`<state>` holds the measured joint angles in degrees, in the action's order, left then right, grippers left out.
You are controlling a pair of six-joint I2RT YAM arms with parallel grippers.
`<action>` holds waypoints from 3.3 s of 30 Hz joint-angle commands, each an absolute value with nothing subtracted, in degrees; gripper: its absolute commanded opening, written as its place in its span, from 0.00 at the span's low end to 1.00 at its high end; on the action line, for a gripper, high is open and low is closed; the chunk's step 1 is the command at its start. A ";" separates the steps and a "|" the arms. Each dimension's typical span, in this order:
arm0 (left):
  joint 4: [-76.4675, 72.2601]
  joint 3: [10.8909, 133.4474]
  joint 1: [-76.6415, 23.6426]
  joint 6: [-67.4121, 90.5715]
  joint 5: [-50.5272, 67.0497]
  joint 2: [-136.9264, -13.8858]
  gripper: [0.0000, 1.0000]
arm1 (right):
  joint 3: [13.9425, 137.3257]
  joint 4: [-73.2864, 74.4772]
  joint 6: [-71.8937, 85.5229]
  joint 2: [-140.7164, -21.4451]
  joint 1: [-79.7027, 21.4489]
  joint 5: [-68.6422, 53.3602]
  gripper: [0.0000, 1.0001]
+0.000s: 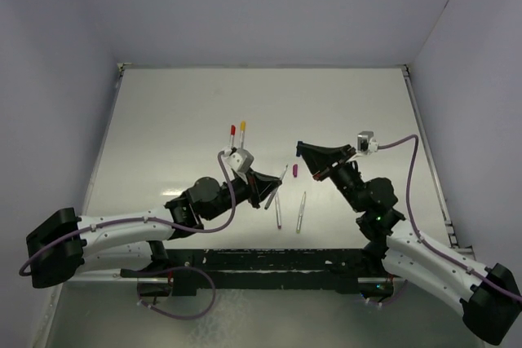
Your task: Insert the pens into the pen caps
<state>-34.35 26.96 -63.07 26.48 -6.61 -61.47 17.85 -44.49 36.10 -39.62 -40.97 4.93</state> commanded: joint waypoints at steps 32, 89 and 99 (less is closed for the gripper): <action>-50.18 23.77 -63.19 30.44 -7.87 -60.86 0.00 | 13.71 -78.02 45.55 -53.76 -41.09 -3.14 0.00; -50.21 22.43 -63.19 30.25 -8.97 -58.36 0.00 | 16.61 -80.48 42.86 -56.97 -41.40 -5.26 0.00; -51.05 23.33 -63.19 30.05 -8.14 -59.66 0.00 | 16.55 -81.75 43.22 -58.61 -41.39 -5.36 0.00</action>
